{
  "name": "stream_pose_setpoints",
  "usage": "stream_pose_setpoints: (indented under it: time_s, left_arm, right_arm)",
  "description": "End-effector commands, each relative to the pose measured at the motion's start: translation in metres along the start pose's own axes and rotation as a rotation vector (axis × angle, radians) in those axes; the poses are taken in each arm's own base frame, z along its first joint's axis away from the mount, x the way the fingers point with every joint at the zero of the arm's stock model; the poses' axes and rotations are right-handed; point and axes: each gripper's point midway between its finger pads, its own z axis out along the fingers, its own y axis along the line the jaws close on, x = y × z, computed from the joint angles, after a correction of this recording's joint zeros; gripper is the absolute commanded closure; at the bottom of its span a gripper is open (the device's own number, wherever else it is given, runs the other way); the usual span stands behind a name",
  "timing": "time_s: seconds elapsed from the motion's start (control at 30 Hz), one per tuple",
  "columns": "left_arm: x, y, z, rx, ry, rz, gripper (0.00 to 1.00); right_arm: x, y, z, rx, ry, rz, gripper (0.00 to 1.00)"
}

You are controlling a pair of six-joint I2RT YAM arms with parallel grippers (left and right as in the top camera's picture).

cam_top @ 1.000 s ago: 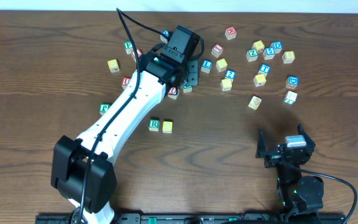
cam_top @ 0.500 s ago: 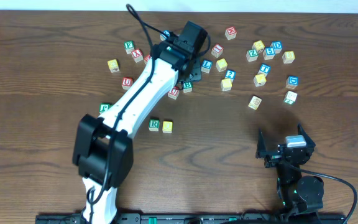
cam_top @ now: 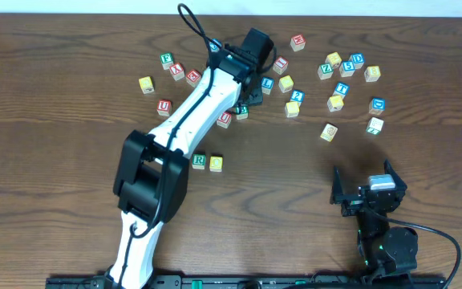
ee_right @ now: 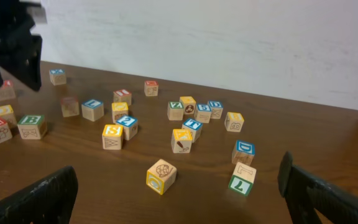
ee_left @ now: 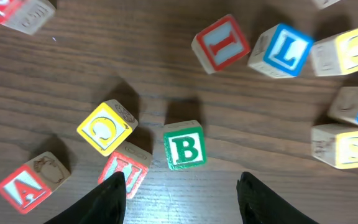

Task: Spell out ROBOT
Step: 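Move the left gripper over the green B block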

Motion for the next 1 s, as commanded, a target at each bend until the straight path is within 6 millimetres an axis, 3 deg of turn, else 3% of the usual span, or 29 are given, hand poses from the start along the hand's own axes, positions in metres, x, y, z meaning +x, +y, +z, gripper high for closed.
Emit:
stream_pose_setpoints:
  time_s: [0.0,0.43,0.7,0.97]
  left_arm:
    - [-0.001,0.003,0.011,-0.026,0.004,-0.009,0.44]
    - [0.003,-0.005,0.022,0.007,0.031,-0.027,0.44]
    - [0.016,0.000,0.050,-0.026,0.080,-0.025,0.44]
    - [0.013,-0.003,0.051,-0.017,0.066,-0.026,0.44]
  right_arm:
    - [0.000,-0.001,0.000,0.002,-0.001,-0.010,0.01]
    - [0.000,-0.001,0.000,0.002,-0.001,-0.010,0.01]
    - [0.000,-0.001,0.000,0.002,-0.001,-0.010,0.01]
    - [0.000,-0.001,0.000,0.002,-0.001,-0.010,0.01]
